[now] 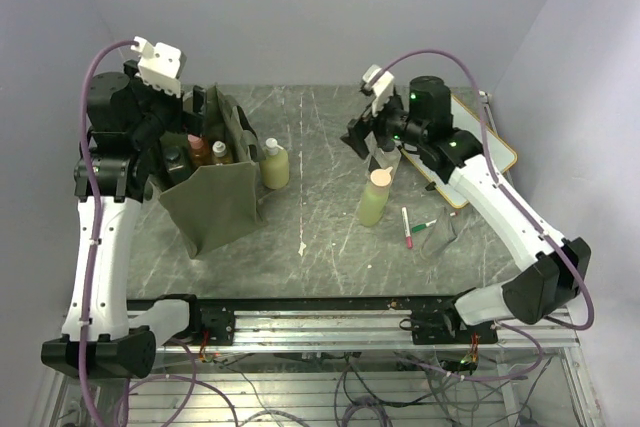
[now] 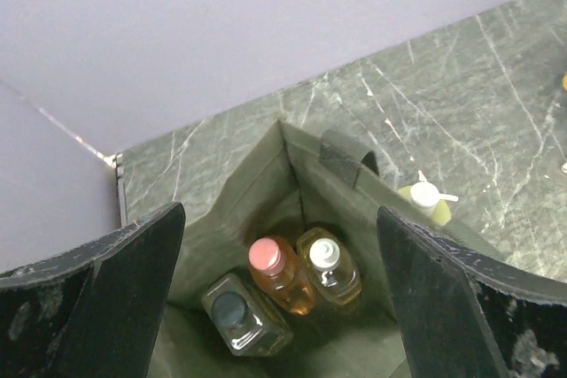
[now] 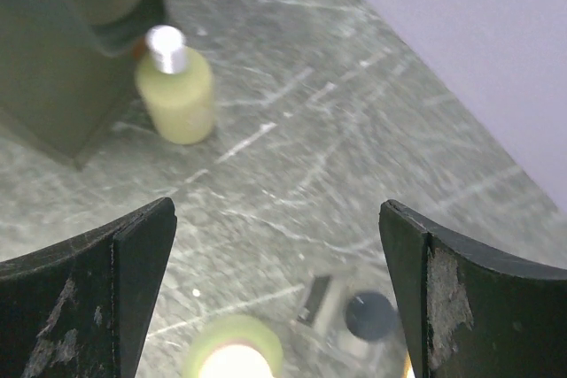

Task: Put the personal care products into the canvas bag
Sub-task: Pick up the care product from the center of the board.

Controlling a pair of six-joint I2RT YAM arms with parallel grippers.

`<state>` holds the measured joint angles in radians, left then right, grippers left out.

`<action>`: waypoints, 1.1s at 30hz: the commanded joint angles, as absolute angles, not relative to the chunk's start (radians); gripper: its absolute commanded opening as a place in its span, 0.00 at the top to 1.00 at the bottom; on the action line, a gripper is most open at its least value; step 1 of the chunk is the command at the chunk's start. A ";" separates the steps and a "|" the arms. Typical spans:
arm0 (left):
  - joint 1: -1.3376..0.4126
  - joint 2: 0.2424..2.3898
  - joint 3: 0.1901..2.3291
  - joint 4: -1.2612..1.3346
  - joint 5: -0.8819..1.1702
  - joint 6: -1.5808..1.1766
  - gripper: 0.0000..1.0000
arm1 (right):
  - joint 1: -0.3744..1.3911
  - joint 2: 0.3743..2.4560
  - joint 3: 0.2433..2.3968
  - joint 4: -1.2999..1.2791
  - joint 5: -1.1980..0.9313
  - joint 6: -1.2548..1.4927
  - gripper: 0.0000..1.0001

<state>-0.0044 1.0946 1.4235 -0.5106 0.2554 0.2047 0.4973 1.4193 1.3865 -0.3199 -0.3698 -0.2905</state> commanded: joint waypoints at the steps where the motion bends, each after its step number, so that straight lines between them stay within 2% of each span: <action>1: -0.068 1.117 1.476 -0.544 0.281 0.257 0.00 | 0.418 1.353 1.352 -0.359 -0.280 -0.248 0.02; 14: -0.223 1.233 1.571 -0.521 0.242 0.305 0.00 | 0.305 1.291 1.238 -0.343 -0.195 -0.175 0.00; 25: -0.274 1.248 1.582 -0.516 0.221 0.327 0.00 | 0.304 1.477 1.330 -0.414 -0.108 -0.195 0.01; 33: -0.276 1.235 1.565 -0.511 0.217 0.331 0.00 | 0.304 1.628 1.398 -0.499 -0.143 -0.218 0.05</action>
<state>-0.2665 1.2583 1.5612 -0.5289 0.2352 0.3187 0.3084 1.5852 1.3468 -0.4419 -0.1307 -0.2028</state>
